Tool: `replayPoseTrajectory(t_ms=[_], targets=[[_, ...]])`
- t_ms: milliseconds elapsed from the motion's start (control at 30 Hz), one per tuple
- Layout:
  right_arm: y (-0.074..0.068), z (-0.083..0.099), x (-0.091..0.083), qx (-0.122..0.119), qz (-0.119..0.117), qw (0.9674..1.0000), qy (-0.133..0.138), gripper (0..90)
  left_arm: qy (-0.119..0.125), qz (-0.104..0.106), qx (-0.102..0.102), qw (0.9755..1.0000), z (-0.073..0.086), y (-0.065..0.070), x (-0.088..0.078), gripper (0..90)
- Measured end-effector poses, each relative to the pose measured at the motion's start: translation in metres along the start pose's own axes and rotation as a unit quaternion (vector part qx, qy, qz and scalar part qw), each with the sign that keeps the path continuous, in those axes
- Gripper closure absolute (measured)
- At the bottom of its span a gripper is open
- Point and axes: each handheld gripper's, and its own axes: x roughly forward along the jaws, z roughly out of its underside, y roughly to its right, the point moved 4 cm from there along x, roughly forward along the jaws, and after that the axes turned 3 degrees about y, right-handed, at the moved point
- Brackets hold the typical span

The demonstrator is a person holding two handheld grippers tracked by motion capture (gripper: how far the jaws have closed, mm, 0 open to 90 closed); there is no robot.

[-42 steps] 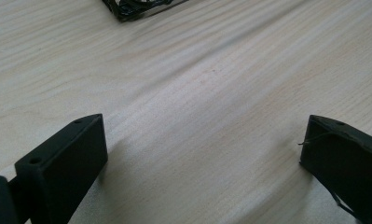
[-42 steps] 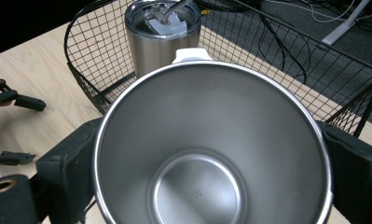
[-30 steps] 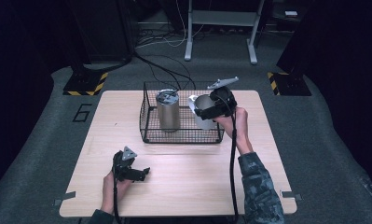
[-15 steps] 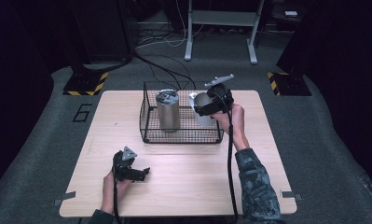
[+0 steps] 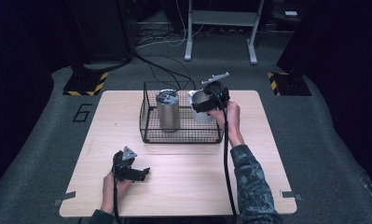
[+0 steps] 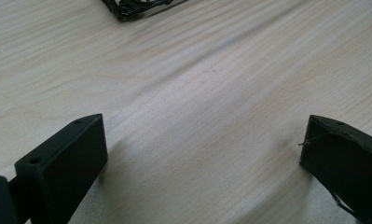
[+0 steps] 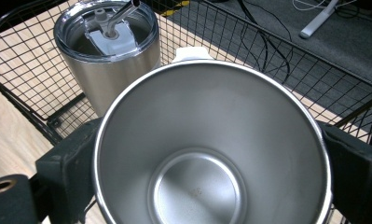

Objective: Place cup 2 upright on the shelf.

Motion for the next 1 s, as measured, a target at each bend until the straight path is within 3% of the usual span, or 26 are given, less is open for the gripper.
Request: replayPoseTrajectory(t_ms=[500,1000], targets=[[0.001,0.002,0.022,0.01,0.01,0.9999,-0.006,5.6,-0.001,-0.001,0.003,1.0,0.0,-0.001,0.0,0.2],[-0.005,0.012,0.052,0.019,0.011,0.9991,-0.035,5.6,0.005,-0.005,0.002,1.0,0.0,-0.001,0.001,0.2]])
